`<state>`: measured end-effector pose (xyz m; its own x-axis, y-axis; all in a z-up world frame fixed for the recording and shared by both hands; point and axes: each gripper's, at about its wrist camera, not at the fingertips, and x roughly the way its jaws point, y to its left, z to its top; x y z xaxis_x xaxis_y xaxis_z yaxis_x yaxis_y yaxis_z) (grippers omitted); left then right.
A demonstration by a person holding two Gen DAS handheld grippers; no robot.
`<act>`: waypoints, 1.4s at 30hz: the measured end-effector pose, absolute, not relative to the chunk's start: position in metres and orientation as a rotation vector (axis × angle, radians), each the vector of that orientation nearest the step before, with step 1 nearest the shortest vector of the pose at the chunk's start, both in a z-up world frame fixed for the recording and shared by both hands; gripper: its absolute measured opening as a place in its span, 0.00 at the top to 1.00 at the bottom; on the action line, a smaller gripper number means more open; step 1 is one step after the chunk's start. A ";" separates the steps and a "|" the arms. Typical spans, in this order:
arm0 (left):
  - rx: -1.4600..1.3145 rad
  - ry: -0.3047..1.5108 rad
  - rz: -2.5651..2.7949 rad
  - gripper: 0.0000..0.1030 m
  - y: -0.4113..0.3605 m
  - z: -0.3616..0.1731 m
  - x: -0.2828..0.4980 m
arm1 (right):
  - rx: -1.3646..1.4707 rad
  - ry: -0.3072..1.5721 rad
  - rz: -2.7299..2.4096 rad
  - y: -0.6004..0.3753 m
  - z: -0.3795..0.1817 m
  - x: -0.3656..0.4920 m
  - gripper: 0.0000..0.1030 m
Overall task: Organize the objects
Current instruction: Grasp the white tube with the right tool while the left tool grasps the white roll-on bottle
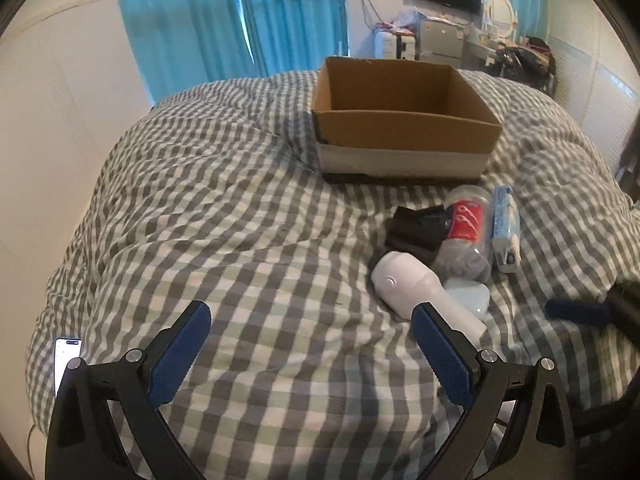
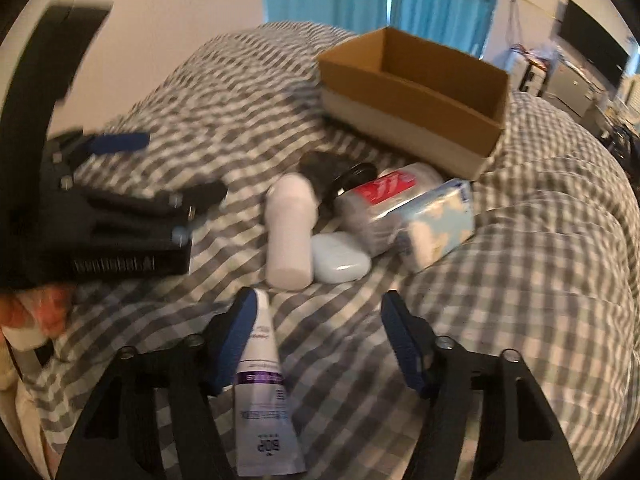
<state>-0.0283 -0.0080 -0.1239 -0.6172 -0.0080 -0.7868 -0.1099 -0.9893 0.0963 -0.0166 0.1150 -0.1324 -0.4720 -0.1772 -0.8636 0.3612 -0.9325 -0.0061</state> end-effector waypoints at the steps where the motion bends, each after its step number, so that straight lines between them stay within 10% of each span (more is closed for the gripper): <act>1: -1.346 0.209 2.771 0.00 -0.009 -0.124 -0.028 | 1.404 0.283 -2.415 0.111 -0.136 -0.016 0.44; 16: -1.408 0.171 2.780 0.00 -0.020 -0.129 -0.035 | 1.479 0.347 -2.259 0.088 -0.166 -0.015 0.77; 42: -1.389 0.340 2.626 0.00 0.053 -0.142 -0.061 | 1.194 0.353 -2.765 0.151 -0.082 -0.030 0.78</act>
